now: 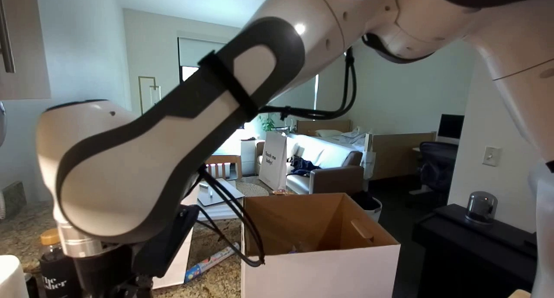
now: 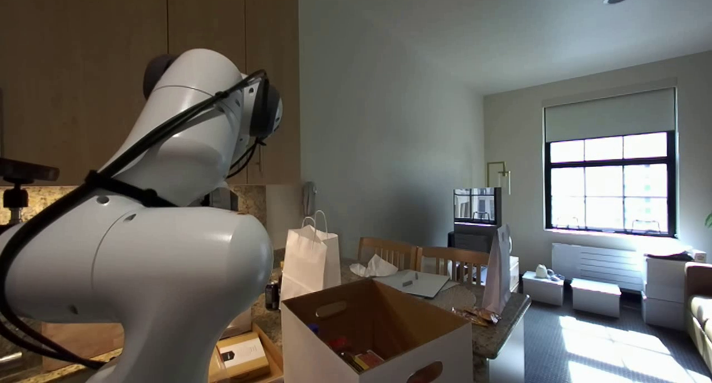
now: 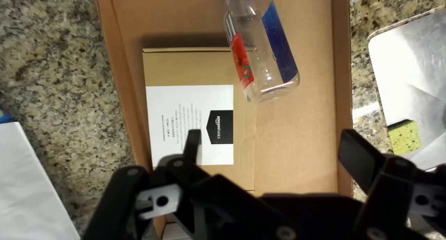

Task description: Put two plastic bottles into the paper bag

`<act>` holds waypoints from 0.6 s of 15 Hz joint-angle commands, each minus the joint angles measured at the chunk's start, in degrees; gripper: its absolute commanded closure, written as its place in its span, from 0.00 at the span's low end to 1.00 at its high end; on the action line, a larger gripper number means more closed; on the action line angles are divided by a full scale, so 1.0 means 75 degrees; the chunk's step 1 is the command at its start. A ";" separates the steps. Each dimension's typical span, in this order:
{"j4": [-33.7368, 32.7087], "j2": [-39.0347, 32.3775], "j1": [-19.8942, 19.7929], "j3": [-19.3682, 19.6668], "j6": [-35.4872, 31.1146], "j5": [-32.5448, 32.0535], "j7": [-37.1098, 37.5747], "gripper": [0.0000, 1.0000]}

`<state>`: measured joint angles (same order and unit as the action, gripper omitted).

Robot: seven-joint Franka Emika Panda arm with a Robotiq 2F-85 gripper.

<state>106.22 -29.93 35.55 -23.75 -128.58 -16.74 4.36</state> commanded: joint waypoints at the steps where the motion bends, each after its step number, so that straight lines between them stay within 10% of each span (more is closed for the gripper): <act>1: -0.0737 -0.0808 0.0538 0.0389 0.0055 -0.0092 -0.0205 0.00; 9: -0.0728 -0.1566 0.1125 0.0934 -0.0393 0.0037 -0.0082 0.00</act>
<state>99.50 -41.21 42.79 -17.71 -129.16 -16.73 3.99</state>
